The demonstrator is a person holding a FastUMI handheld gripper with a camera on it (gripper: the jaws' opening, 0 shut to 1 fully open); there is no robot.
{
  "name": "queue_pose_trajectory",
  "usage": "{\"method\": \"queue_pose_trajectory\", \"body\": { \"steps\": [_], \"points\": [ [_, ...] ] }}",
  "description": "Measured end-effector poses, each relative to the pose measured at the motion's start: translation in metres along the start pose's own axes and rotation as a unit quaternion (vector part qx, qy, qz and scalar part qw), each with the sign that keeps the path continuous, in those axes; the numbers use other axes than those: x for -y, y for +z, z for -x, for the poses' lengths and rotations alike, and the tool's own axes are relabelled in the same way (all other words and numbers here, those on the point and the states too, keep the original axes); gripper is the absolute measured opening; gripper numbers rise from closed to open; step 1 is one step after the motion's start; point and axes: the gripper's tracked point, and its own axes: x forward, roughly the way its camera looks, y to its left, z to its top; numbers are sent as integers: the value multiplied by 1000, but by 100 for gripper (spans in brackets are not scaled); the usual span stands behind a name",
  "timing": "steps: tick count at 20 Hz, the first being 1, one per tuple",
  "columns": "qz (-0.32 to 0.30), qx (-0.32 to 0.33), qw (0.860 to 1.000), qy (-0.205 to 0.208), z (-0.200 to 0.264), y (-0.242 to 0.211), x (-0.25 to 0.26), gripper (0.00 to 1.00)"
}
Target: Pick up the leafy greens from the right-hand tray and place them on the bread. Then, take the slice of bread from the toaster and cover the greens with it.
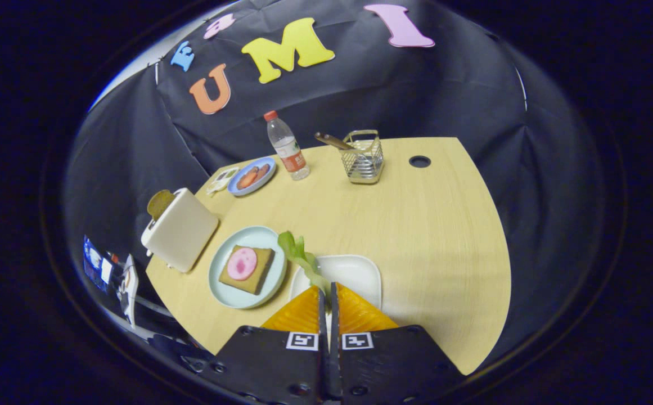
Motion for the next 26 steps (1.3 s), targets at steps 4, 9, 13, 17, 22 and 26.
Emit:
{"method": "queue_pose_trajectory", "body": {
  "steps": [4,9,13,17,22,26],
  "points": [
    [-17,4,1000,15,15,15,-43,1],
    [-66,-13,996,65,10,25,-122,1],
    [-100,-41,989,101,-14,18,-182,1],
    [-129,-60,982,122,-43,11,-224,1],
    [-165,-85,977,100,-84,-9,-217,1],
    [-148,-84,984,45,-99,-15,-180,1]
  ]
}}
